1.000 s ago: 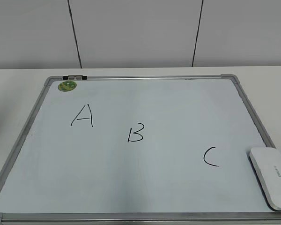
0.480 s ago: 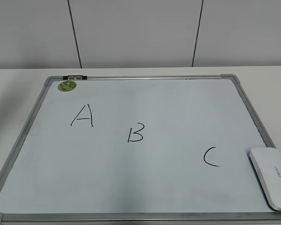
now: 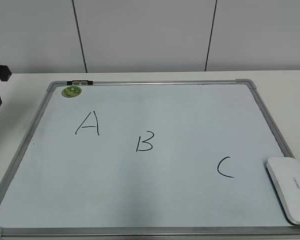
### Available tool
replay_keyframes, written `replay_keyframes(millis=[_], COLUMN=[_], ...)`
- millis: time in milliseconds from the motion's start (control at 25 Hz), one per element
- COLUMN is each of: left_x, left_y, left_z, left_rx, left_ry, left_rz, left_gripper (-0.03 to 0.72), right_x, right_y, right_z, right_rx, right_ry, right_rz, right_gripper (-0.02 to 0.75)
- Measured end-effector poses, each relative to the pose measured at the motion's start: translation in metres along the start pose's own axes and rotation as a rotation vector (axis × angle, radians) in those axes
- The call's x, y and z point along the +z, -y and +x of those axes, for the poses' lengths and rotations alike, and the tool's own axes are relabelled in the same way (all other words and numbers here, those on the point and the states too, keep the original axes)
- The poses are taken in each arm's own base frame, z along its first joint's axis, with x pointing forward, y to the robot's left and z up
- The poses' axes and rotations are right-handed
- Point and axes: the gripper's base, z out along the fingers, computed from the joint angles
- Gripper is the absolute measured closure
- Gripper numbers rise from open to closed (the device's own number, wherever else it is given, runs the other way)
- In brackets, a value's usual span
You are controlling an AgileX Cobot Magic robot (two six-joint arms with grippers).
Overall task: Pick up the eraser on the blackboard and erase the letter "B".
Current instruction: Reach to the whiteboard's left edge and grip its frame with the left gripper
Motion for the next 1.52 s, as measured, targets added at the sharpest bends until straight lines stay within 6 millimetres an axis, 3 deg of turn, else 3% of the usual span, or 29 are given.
replay_keyframes(millis=[560, 800, 1120, 1520], left_x=[0.067, 0.079, 0.094, 0.111], left_y=[-0.001, 0.001, 0.017, 0.017], left_z=[-0.012, -0.017, -0.024, -0.028], left_rx=[-0.008, -0.018, 0.030, 0.000], left_ry=[-0.068, -0.042, -0.037, -0.066], left_rz=[0.016, 0.027, 0.018, 0.010], left_gripper=[0.440, 0.433, 0.419, 0.418], right_x=[0.000, 0.000, 0.000, 0.000], right_y=[0.000, 0.000, 0.000, 0.000], right_z=[0.000, 0.000, 0.000, 0.000], right_rx=[0.000, 0.000, 0.000, 0.000], right_ry=[0.000, 0.000, 0.000, 0.000], right_rz=[0.000, 0.000, 0.000, 0.000], right_gripper=[0.220, 0.220, 0.220, 0.220])
